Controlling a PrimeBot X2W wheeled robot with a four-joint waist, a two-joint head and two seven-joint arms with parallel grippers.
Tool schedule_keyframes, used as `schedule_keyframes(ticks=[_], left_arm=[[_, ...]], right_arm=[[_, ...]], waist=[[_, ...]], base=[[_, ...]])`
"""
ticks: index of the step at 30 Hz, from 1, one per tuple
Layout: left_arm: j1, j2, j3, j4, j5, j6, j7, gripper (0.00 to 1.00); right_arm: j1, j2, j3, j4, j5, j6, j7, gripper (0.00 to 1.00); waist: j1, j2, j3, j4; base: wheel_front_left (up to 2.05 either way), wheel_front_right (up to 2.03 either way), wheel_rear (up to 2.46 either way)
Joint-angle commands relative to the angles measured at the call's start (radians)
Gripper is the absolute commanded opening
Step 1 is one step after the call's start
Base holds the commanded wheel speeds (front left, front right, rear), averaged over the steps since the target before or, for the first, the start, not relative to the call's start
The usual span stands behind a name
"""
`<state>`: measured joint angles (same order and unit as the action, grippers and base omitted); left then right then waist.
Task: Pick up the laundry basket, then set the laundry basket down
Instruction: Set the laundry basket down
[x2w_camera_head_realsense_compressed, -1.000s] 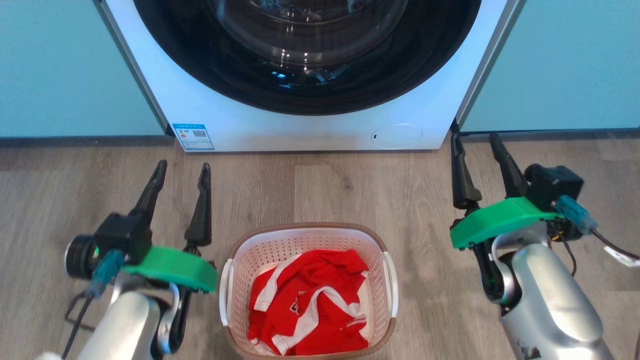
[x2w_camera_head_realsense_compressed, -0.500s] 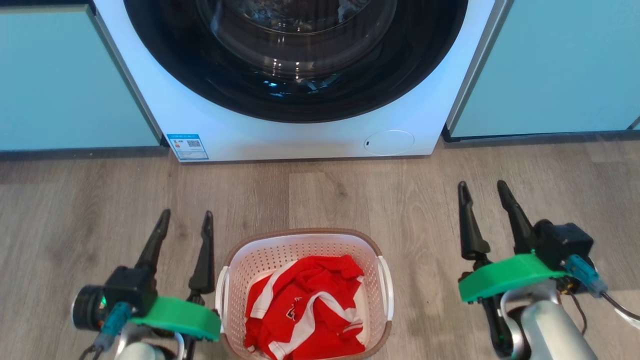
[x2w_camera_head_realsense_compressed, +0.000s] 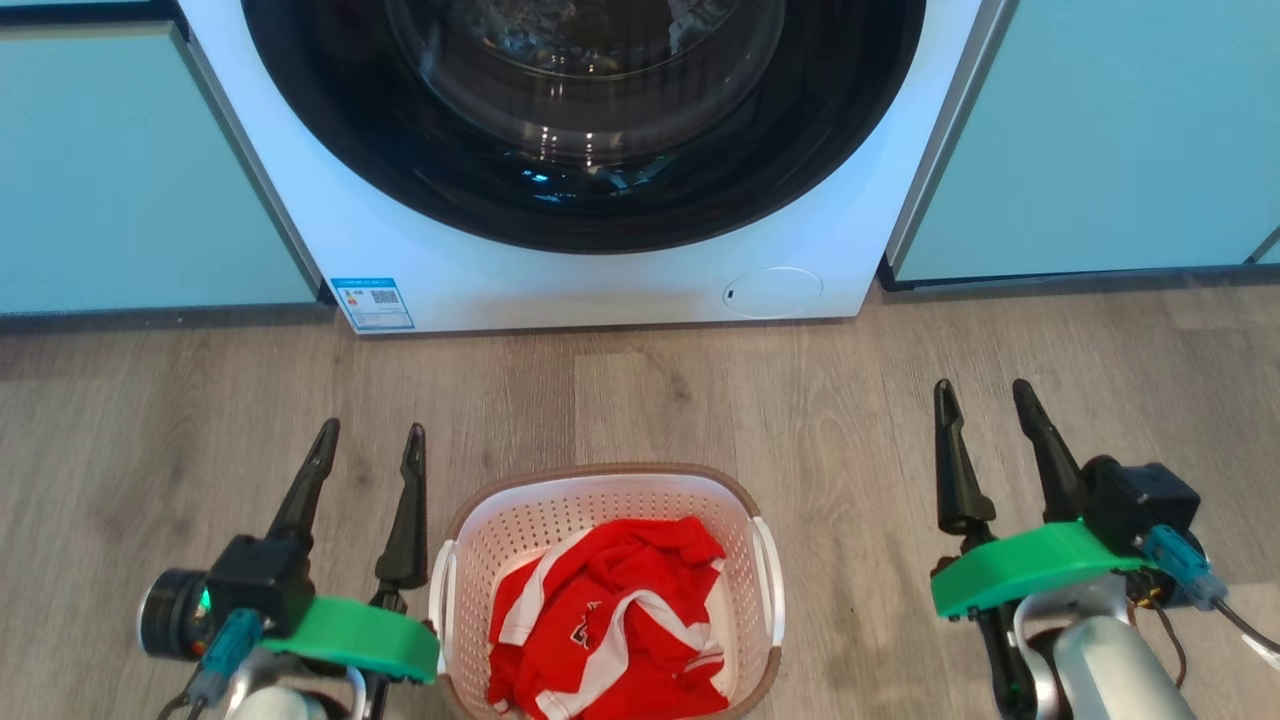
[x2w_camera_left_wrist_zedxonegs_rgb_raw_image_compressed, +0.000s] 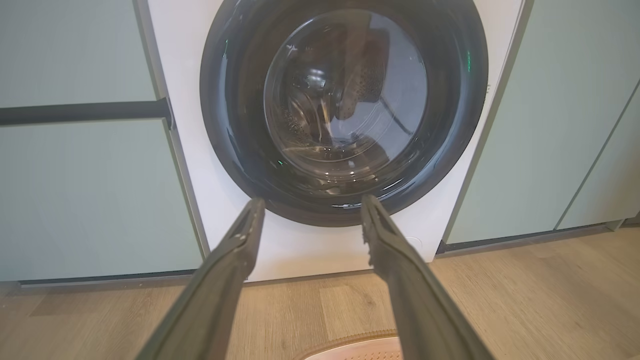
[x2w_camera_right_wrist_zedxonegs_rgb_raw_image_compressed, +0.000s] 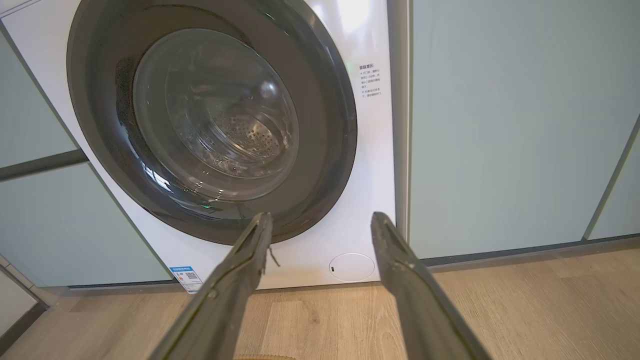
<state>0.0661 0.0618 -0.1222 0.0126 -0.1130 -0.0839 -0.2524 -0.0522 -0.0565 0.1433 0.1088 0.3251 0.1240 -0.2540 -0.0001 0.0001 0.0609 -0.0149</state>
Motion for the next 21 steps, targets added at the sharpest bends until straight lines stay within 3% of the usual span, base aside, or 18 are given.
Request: schedule_keyframes(ticks=[1,21], left_arm=[[-0.025,-0.003,0.034,-0.046,0.005,-0.007,-0.009,1.00],[-0.003,-0.011,0.046,-0.063,-0.008,-0.031,-0.009,1.00]], right_arm=[[-0.022,0.006,0.014,-0.030,-0.009,0.007,-0.008,1.00],[-0.021,0.006,0.018,-0.022,-0.014,0.007,-0.008,1.00]], waist=[[0.0001,-0.0001,-0.004,-0.001],[0.0001,-0.0001,-0.015,-0.007]], base=[[0.00,0.00,0.00],[0.00,0.00,0.00]])
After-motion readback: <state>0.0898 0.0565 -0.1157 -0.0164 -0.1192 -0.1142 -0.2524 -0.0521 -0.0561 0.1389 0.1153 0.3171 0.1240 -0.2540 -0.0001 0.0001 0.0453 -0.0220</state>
